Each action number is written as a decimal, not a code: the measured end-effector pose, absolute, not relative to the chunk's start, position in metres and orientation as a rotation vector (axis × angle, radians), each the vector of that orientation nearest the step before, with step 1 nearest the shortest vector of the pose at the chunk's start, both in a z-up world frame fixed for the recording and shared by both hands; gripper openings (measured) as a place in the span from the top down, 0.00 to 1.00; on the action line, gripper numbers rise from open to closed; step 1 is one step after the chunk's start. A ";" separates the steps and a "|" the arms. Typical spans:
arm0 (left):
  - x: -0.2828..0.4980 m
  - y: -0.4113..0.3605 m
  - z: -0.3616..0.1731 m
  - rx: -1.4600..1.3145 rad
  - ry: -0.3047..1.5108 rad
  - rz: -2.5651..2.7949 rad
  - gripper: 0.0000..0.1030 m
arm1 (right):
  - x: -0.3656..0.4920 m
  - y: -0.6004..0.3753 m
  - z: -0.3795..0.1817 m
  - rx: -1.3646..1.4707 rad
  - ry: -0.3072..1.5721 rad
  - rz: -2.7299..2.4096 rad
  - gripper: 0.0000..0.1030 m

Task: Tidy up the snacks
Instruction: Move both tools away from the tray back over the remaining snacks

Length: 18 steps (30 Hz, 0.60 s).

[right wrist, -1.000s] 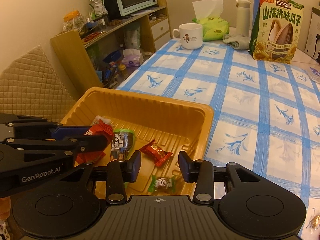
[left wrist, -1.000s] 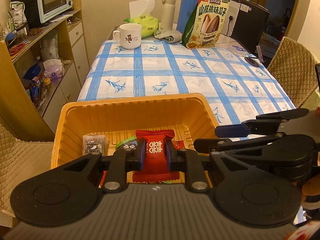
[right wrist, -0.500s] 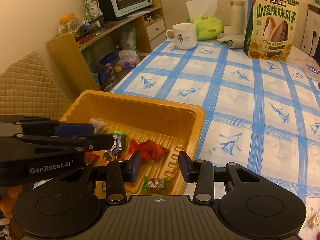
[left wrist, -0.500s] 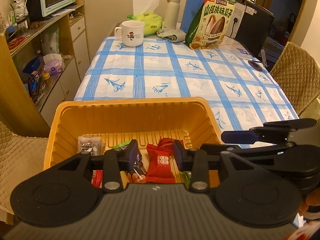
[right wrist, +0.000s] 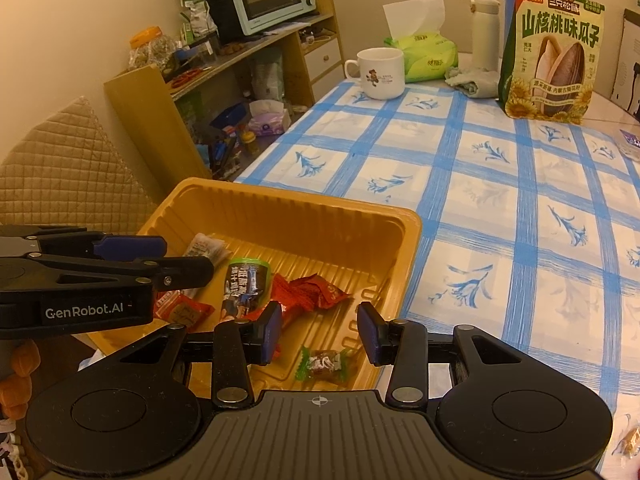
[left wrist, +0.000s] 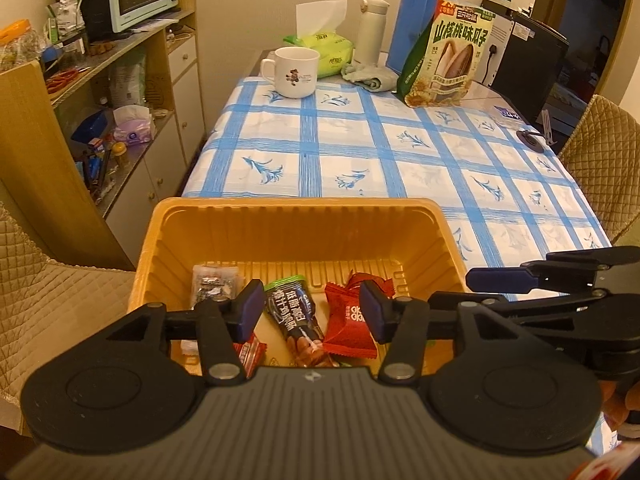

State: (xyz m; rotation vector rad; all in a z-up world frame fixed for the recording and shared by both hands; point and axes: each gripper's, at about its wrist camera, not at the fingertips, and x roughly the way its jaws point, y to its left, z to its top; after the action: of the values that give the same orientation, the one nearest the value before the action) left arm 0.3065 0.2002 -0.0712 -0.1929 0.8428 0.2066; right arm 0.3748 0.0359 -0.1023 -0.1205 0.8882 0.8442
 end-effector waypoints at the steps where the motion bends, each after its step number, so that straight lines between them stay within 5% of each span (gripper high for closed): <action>1: 0.305 0.200 -0.070 -0.193 0.841 0.210 0.51 | 0.374 0.035 -0.102 -0.118 0.887 0.847 0.59; 11: 0.278 0.187 -0.058 -0.205 0.828 0.254 0.45 | 0.358 0.014 -0.089 -0.083 0.870 0.882 0.55; 18: 0.255 0.166 -0.045 -0.201 0.811 0.266 0.44 | 0.344 -0.020 -0.077 -0.036 0.845 0.884 0.38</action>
State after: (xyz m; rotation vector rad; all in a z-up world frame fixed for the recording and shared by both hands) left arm 0.2549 0.1662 -0.0449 -0.2009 0.8115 0.2657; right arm 0.3439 -0.0204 -0.0772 -0.0364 0.8451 0.8843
